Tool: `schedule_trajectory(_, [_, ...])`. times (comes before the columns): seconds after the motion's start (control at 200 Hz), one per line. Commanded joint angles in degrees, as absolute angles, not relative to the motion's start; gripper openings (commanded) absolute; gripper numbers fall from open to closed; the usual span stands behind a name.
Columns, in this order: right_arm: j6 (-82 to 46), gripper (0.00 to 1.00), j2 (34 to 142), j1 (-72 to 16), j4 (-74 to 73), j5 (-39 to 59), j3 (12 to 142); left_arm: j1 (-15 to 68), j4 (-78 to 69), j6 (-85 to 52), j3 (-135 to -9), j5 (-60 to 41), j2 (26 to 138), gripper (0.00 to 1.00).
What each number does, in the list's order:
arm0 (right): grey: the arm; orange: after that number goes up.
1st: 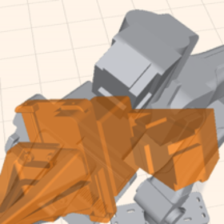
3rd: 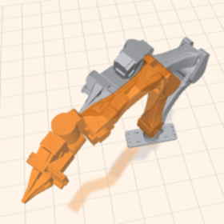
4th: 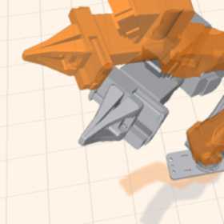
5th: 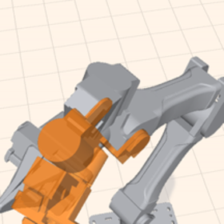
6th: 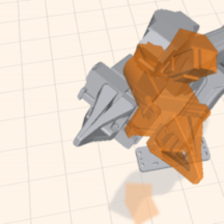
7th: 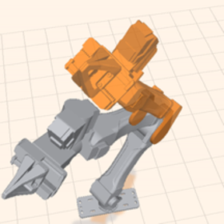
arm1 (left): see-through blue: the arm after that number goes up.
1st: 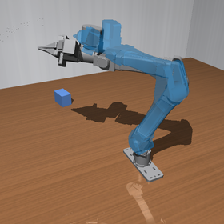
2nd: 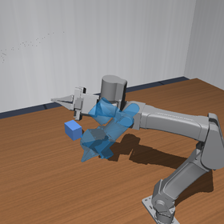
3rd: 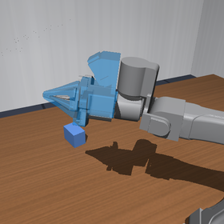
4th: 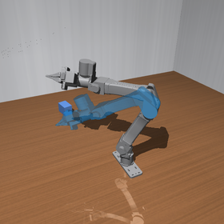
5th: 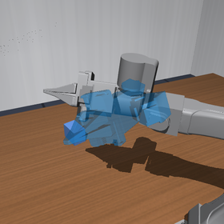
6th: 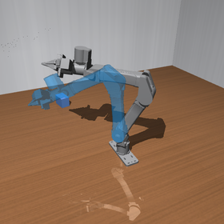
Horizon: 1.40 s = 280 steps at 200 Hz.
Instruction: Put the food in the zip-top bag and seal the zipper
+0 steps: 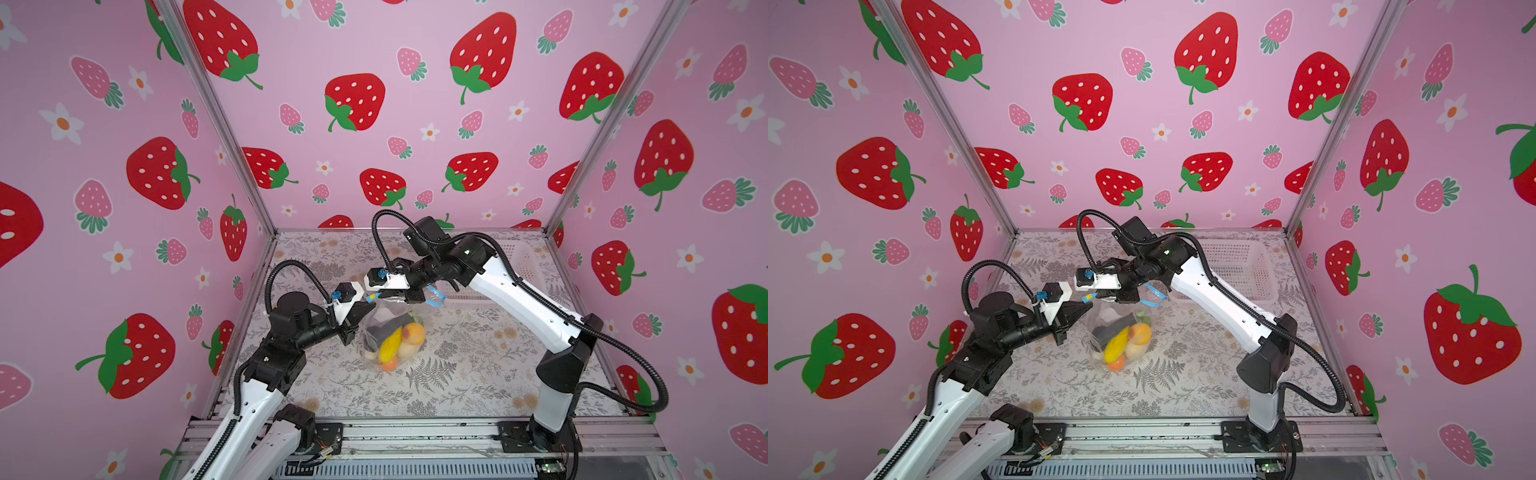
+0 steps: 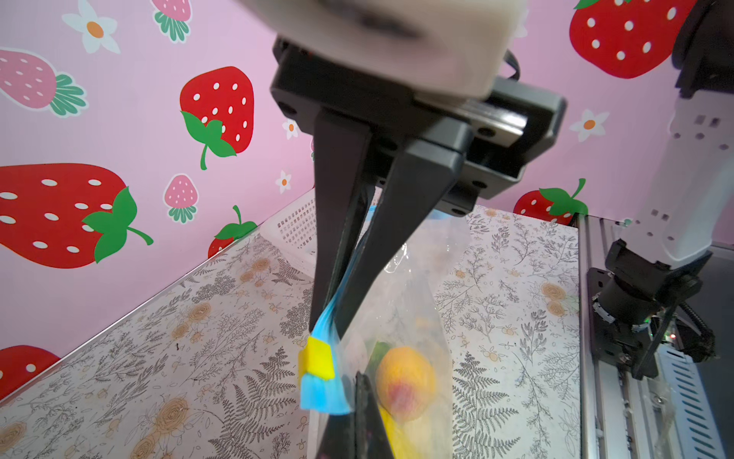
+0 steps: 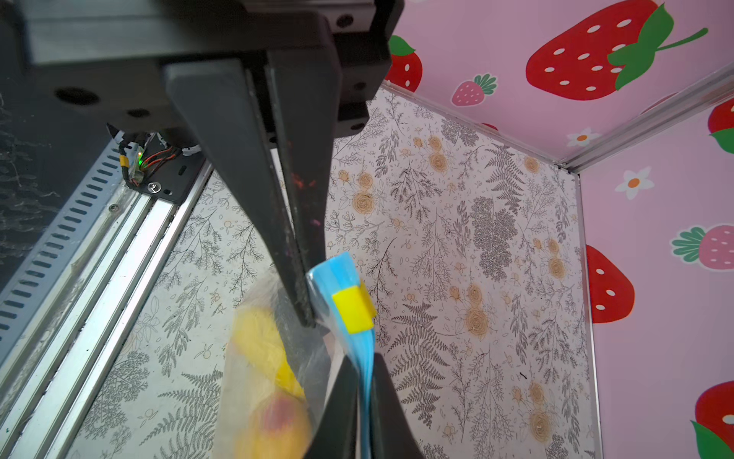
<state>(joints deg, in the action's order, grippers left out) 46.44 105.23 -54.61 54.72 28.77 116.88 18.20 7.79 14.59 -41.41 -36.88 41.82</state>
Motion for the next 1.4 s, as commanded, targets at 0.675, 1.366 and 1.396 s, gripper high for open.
schedule_trajectory(0.675, [44.9,0.53,96.4,-53.0,48.1,31.7,106.7,23.1,9.3,21.2,-50.3,-33.7,47.1,0.0])
schedule_trajectory(1.366, [46.9,0.29,99.2,-52.6,60.6,31.6,116.0,24.9,14.3,30.8,-52.9,-29.2,49.2,0.0])
schedule_trajectory(1.396, [46.8,0.29,98.7,-52.8,60.1,31.6,115.3,25.0,14.0,30.8,-52.7,-28.9,49.0,0.0])
